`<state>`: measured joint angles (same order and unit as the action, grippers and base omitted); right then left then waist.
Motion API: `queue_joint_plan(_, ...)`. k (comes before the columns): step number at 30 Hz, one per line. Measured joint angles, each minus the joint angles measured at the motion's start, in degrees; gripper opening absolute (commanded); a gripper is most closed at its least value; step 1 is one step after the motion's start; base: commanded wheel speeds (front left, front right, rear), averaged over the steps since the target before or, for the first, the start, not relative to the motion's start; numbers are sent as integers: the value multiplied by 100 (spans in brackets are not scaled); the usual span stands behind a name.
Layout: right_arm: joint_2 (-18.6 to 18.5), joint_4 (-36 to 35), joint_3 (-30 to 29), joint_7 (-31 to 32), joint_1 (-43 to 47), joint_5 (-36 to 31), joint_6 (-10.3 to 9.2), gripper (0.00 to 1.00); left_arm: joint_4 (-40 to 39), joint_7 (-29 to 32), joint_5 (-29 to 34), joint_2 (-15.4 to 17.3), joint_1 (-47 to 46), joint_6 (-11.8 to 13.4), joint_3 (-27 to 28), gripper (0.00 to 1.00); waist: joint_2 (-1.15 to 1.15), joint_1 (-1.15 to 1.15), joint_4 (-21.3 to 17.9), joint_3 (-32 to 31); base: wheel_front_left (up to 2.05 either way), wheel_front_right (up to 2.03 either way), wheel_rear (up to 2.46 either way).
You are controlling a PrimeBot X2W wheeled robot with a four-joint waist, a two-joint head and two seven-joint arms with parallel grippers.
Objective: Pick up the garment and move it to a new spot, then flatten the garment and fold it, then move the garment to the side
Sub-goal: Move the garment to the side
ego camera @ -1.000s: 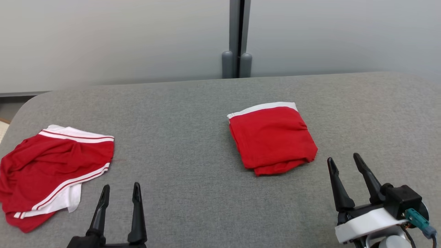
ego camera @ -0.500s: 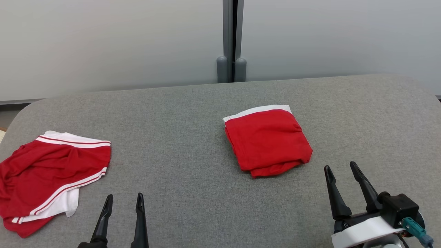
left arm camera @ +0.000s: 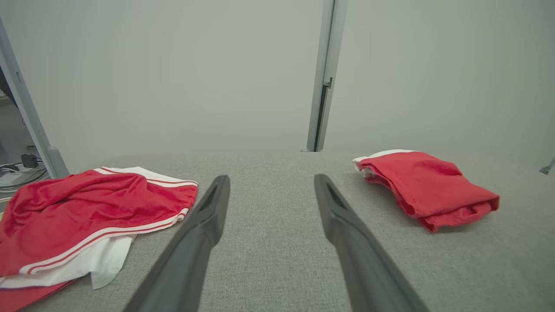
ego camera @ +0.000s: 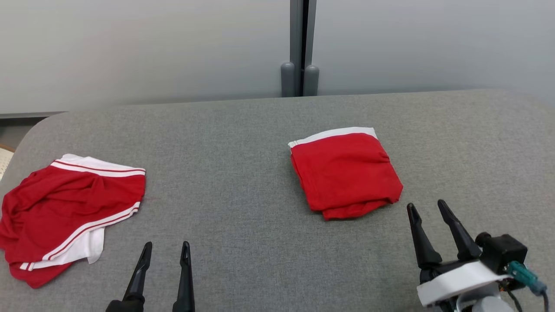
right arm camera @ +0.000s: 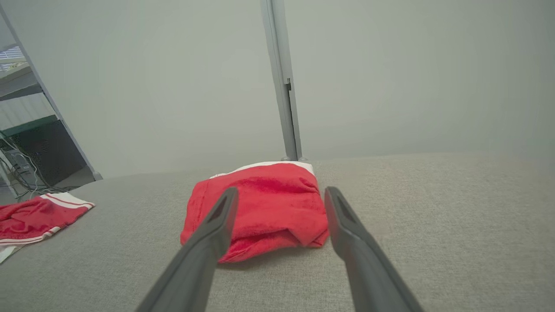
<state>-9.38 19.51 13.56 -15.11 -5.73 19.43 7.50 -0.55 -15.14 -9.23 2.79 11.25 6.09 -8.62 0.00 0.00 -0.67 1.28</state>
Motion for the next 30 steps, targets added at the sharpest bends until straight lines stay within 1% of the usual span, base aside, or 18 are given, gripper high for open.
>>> queue_joint_plan(2, -100, 216, 125, 1, -275, 400, 1, 100, 3, 0, 10, 2, -62, -19, -47, 100, 0, 0, 43, 114, 0, 0, 0)
queue_joint_plan(4, -294, 426, 322, 0, -673, 776, 0, 100, 9, 0, 25, 1, -187, -51, -99, 100, 0, 0, 89, 262, 0, 0, 0)
queue_joint_plan(5, -294, 426, 322, 0, -673, 776, 0, 100, 9, 0, 25, 1, -187, -51, -99, 100, 0, 0, 89, 262, 0, 0, 0)
queue_joint_plan(7, -505, 746, 621, 1, -1113, 1218, 0, 100, 11, 0, 49, 0, -333, -57, -148, 100, 0, 0, 136, 431, 0, 0, 0)
queue_joint_plan(8, -609, 943, 730, 101, -1332, 1501, 0, 100, 10, 0, 51, 1, -400, -74, -178, 100, 0, 0, 161, 526, 0, 0, 0)
queue_joint_plan(11, -945, 1304, 1017, 721, -1973, 2316, 0, 100, 26, 0, 51, 1, -651, -100, -280, 100, 0, 0, 248, 825, 0, 0, 0)
queue_joint_plan(14, -1333, 1473, 1173, 1296, -2494, 3043, 0, 100, 49, 0, 44, 1, -867, -108, -403, 100, 0, 0, 369, 1116, 0, 0, 0)
queue_joint_plan(15, -1590, 1572, 1259, 1646, -2710, 3418, 0, 100, 77, 0, 5, 1, -981, -118, -485, 100, 0, 0, 470, 1292, 0, 0, 0)
queue_joint_plan(18, -1942, 1672, 1508, 2148, -2913, 3713, 0, 100, 104, 1, -45, 1, -1121, -123, -594, 100, 0, 0, 643, 1510, 0, 0, 0)
queue_joint_plan(21, -2145, 1655, 1760, 2536, -3048, 4012, -1, 100, 105, 0, -77, 1, -1217, -115, -671, 100, 0, 0, 799, 1702, 0, 0, 0)
queue_joint_plan(25, -2297, 1656, 2009, 2630, -3190, 4218, 0, 100, 114, 0, -88, 3, -1296, -89, -725, 100, 0, 0, 949, 1894, 0, 0, 0)
queue_joint_plan(26, -2330, 1653, 2068, 2637, -3227, 4258, 0, 49, 119, 1, -88, 2, -1296, -88, -740, 100, 0, 0, 974, 1926, 0, 0, 0)
queue_joint_plan(27, -2353, 1639, 2124, 2635, -3261, 4307, 0, 20, 122, 1, -87, 1, -1300, -81, -753, 100, 0, 0, 990, 1952, 0, 0, 0)
queue_joint_plan(28, -2375, 1630, 2182, 2614, -3293, 4350, 0, 0, 123, 0, -86, 2, -1312, -82, -757, 100, 0, 0, 997, 1973, 0, 0, 0)
queue_joint_plan(30, -2431, 1553, 2319, 2535, -3318, 4399, 0, 0, 112, 1, -79, 2, -1353, -81, -744, 100, 0, 0, 980, 2001, 0, 0, 0)
